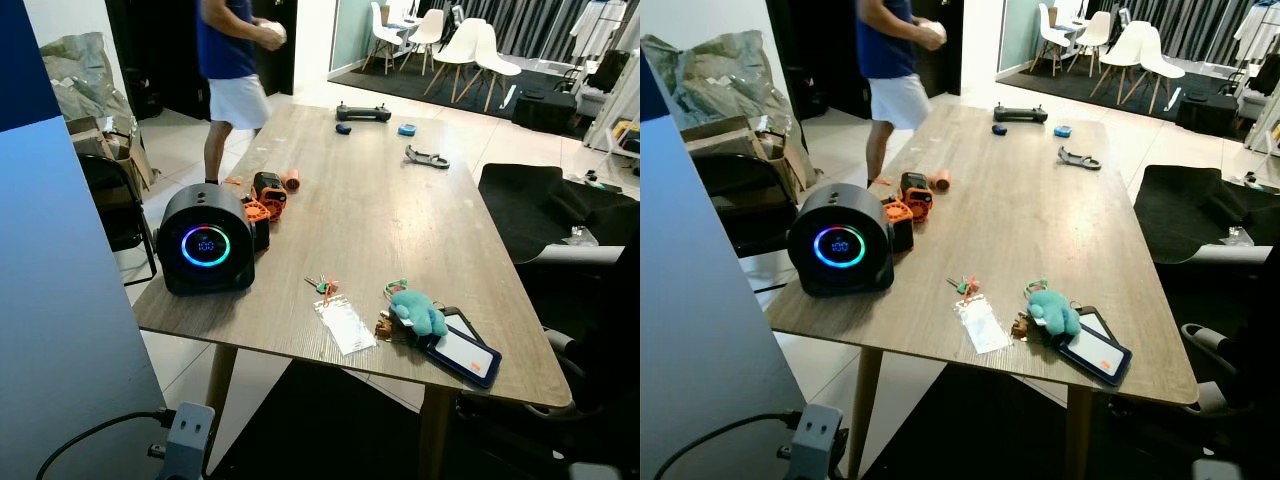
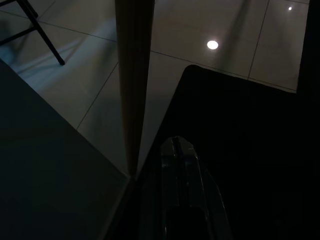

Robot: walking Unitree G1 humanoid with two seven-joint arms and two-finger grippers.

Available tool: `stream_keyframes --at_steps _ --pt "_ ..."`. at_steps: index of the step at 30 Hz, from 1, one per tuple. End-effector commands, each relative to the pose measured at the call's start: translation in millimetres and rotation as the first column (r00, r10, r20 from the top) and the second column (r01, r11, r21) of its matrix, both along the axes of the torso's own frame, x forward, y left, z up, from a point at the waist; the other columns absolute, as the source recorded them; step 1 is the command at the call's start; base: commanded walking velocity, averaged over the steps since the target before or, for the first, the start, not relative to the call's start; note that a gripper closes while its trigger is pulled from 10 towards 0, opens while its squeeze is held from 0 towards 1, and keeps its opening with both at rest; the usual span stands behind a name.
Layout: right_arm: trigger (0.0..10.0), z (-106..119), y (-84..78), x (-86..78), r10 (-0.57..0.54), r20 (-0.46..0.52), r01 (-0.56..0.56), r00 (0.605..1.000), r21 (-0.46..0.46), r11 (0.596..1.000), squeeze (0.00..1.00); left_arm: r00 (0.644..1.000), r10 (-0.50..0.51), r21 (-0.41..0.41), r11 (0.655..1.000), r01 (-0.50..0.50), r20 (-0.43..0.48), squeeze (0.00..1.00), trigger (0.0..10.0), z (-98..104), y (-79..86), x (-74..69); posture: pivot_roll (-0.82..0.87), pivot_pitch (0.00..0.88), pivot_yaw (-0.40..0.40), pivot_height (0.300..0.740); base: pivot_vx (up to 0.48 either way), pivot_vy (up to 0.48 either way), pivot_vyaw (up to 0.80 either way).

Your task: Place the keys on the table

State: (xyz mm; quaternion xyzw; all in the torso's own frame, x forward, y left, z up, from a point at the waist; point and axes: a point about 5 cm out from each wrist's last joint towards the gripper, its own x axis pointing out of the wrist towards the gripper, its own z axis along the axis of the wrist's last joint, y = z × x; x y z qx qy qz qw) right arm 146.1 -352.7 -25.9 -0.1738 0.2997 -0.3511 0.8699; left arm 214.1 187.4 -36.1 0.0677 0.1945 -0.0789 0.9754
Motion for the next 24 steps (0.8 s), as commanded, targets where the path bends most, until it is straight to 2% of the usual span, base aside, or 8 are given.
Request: stream_keyframes --at_steps 1,4,9,14,15,17,22,24 --pt "10.0 18.5 -14.6 7.7 -0.040 0.113 0.046 0.993 -0.056 0.997 0.00 1.000 0.000 0.017 1.000 0.000 -0.014 0.00 10.0 -2.7 5.3 -5.5 0.09 0.032 -0.047 0.740 0.000 0.000 0.00" --pt "10.0 59.1 -39.1 27.4 -0.058 0.314 0.107 0.948 -0.141 0.984 0.00 1.000 0.003 0.018 1.000 -0.003 -0.012 0.00 10.0 -2.2 6.6 -4.9 0.09 0.037 -0.046 0.740 0.000 0.000 0.00" --pt "10.0 117.8 -58.2 62.5 -0.017 0.538 0.143 0.843 -0.193 0.971 0.00 1.000 0.000 0.019 1.000 0.000 -0.010 0.00 10.0 -1.5 6.7 -3.9 0.09 0.037 -0.042 0.740 0.000 0.000 0.00" --pt "10.0 136.5 -61.8 74.3 -0.007 0.598 0.152 0.801 -0.193 0.969 0.00 1.000 0.000 0.019 1.000 0.000 -0.009 0.00 10.0 -1.3 6.7 -3.4 0.09 0.036 -0.042 0.740 0.000 0.000 0.00" --pt "10.0 150.0 -62.5 86.8 0.000 0.633 0.138 0.774 -0.169 0.976 0.00 1.000 0.000 0.019 1.000 0.000 -0.009 0.00 10.0 -1.1 6.6 -3.2 0.10 0.035 -0.043 0.740 0.000 0.000 0.00" --pt "10.0 172.5 -54.9 117.4 0.053 0.668 0.042 0.742 -0.125 0.991 0.00 1.000 0.000 0.019 1.000 0.000 -0.008 0.00 10.0 -0.6 6.9 -1.9 0.10 0.032 -0.041 0.740 0.000 0.000 0.00" --pt "10.0 188.5 -32.0 154.4 0.119 0.679 -0.103 0.724 -0.065 0.993 0.00 1.000 -0.002 0.020 1.000 0.002 -0.008 0.00 10.0 0.0 7.0 -0.3 0.10 0.030 -0.036 0.740 0.000 0.000 0.00" --pt "10.0 197.2 -3.1 183.0 0.206 0.679 -0.242 0.704 -0.043 0.969 0.00 1.000 -0.004 0.021 1.000 0.004 -0.008 0.00 10.0 0.4 7.2 0.6 0.10 0.030 -0.033 0.740 0.000 0.000 0.00"
